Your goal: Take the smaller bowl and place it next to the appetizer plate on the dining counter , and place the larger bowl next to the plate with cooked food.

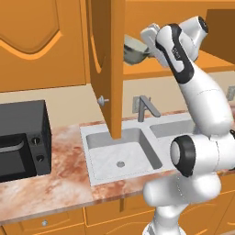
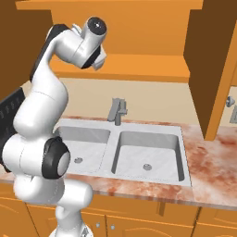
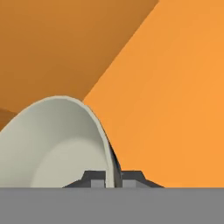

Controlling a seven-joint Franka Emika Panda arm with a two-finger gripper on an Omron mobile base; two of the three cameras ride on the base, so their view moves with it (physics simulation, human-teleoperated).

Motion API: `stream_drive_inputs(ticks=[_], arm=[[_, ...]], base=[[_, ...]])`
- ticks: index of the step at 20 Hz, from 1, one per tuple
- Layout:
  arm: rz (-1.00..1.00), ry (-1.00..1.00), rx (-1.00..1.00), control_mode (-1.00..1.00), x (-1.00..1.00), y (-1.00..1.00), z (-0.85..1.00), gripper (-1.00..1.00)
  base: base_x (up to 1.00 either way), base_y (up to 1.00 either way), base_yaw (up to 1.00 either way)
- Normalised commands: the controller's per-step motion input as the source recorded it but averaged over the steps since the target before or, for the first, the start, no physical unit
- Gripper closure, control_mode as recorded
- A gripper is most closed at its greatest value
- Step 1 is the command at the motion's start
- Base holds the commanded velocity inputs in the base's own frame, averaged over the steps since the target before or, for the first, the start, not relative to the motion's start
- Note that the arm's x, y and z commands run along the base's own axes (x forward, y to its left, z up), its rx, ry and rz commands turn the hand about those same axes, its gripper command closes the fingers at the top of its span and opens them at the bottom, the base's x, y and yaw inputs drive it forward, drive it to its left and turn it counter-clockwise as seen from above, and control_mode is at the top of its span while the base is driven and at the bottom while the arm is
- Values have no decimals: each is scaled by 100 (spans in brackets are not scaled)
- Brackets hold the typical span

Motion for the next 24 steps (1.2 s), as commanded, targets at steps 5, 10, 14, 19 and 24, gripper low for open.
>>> stream_drive_inputs(ticks=[5, 10, 14, 19, 24], arm=[[0, 2, -4, -100, -100, -8, -76, 100], [0, 23, -12, -100, -100, 1, -100, 100], [0, 5, -2, 100, -25, 0, -25, 100], [0, 0, 0, 100, 0, 0, 0, 100], [0, 0, 0, 100, 0, 0, 0, 100]], base=[[0, 0, 0], [0, 0, 0], [-75, 0, 0], [-100, -2, 8], [-35, 0, 82]])
